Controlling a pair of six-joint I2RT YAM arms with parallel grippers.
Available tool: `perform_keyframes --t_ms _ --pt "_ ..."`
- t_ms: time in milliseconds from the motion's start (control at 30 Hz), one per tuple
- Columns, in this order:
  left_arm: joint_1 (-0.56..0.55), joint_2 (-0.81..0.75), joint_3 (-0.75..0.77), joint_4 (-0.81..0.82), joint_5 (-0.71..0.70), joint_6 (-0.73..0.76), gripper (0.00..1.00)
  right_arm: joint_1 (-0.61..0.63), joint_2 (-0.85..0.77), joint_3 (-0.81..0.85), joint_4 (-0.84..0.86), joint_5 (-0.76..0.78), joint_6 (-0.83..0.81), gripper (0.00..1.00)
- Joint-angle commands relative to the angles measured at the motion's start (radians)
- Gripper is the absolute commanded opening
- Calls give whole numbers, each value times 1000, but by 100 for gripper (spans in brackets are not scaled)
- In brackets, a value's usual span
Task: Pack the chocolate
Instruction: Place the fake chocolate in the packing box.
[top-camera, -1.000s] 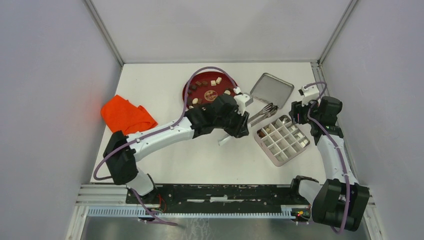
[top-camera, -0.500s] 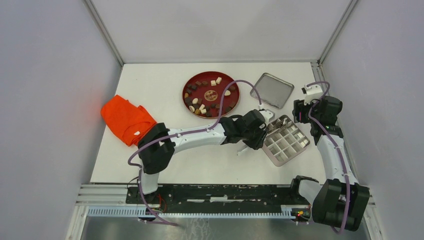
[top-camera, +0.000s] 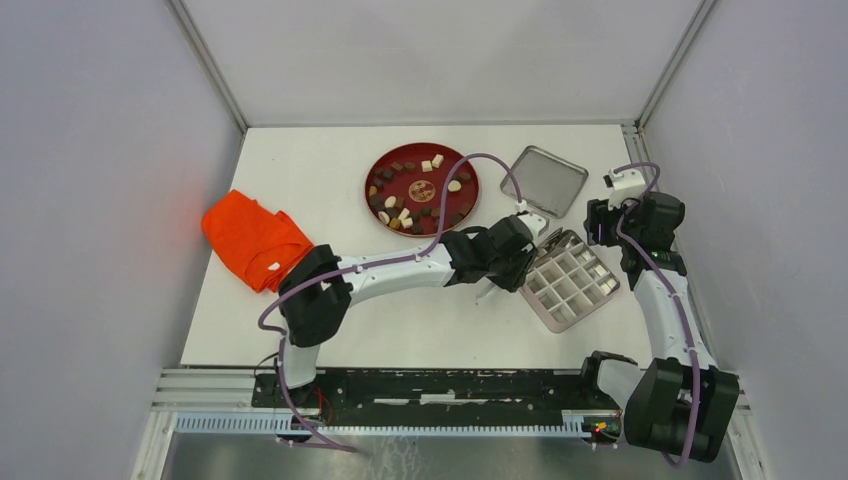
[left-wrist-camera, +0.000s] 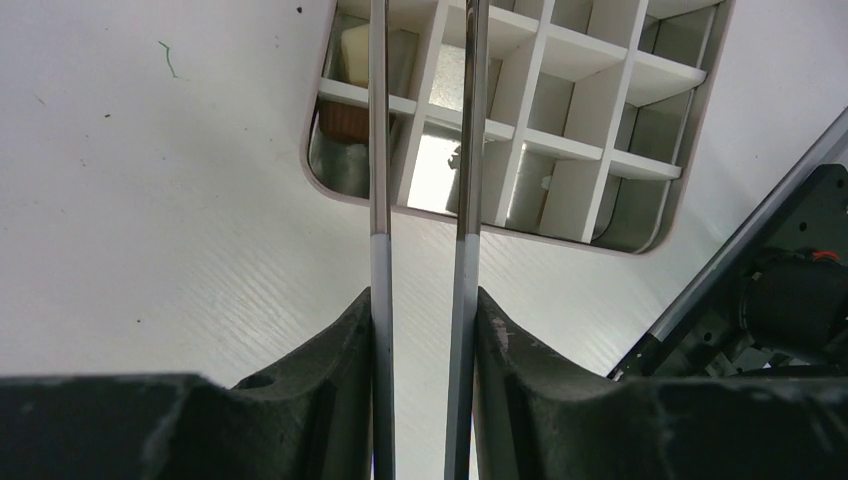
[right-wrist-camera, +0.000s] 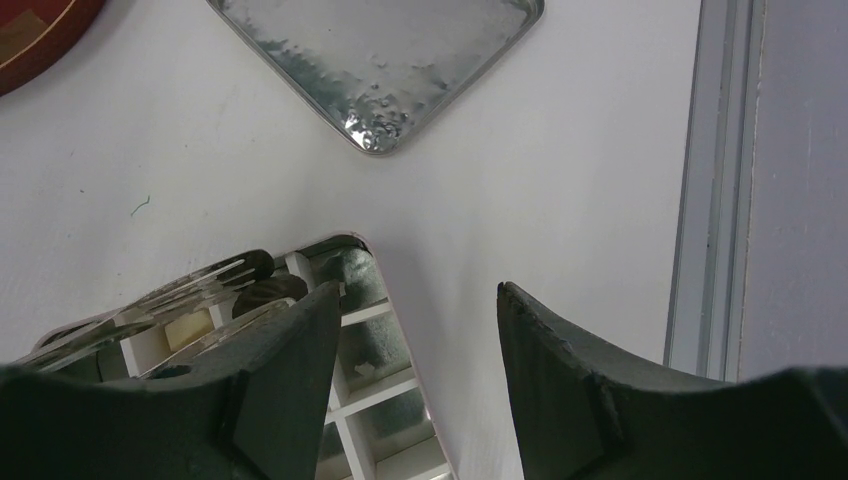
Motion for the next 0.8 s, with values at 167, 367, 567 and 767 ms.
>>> perform_keyframes --t_ms 167,367,567,767 --pt "0 33 83 -7 -48 26 16 -1 -4 28 44 -18 8 64" --pt "0 27 79 -16 -49 26 26 -2 -5 28 43 -20 8 64" --pt "0 28 82 -20 -52 25 35 -2 -5 26 43 -26 7 64" --pt "-1 34 85 -27 -47 23 39 -1 -4 26 42 -26 7 64"
